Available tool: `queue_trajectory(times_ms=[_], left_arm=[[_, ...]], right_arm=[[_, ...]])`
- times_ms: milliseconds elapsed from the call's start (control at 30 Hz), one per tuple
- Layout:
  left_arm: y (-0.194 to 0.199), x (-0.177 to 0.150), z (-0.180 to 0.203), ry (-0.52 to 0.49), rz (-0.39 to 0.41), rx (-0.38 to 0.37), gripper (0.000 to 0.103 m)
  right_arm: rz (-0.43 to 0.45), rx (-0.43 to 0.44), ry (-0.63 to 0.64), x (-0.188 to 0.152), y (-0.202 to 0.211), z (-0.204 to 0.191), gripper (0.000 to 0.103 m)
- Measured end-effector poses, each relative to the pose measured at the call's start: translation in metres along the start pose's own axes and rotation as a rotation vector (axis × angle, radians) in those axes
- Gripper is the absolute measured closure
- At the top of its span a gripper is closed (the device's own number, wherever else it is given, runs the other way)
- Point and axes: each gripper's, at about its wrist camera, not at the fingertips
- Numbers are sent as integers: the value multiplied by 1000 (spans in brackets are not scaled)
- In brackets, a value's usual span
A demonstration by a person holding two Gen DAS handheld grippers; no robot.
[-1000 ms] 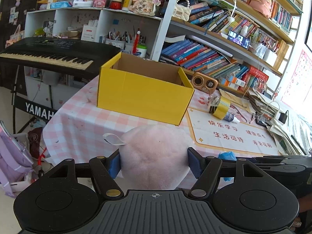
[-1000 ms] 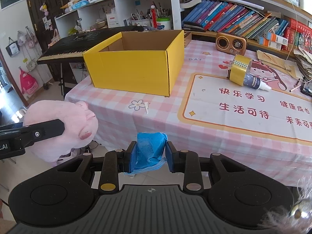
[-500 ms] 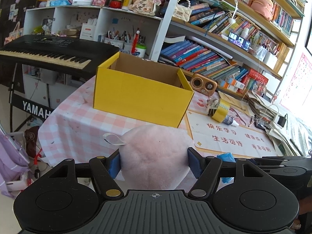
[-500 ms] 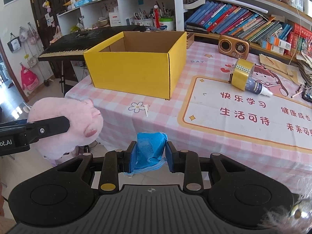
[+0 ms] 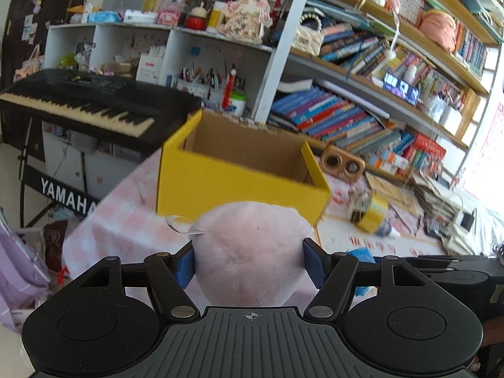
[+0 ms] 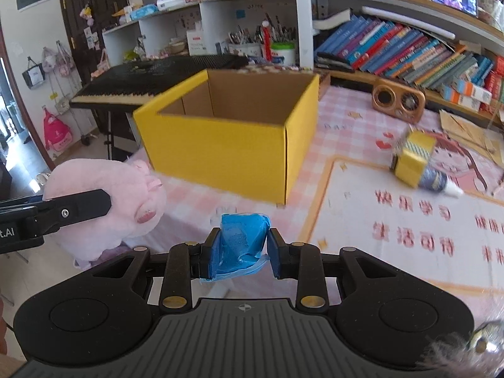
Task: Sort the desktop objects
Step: 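Carry the pink pig with the left tool while the right tool carries the blue cloth toward the yellow box, then lower the pig into the yellow box and open the left tool while the right tool releases the cloth inside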
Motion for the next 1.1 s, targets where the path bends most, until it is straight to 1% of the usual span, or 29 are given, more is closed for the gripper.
queue_trajectory(times_ms=[133,367,600,700,833,1100], left_arm=[[-13,24,-2,-17,43,5,34],[-45,60,-2,-56,82,27,34],[-83,92,-5,-84,98,82,34],[-102,99,-6,-102,83,97,34],[-131,104,-9,-127,38,116,34],[-184,108,-18,-177,-71,146,34]], right_arm=[[33,26,-3,28,-12,1,75],[96,53,33,77,-37,7,75],[124,71,90,112,-68,13,75],[125,71,129,126,-86,13,75],[107,65,215,139,-116,10,75],[31,50,391,155,-180,2,74]])
Point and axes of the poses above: each gripper's, at about its wrist camera, not at the fingertips, and y roughly against the way its jaws point, z to its right, x to its top, and after that the axes turned 12 degrees about -x, right-handed
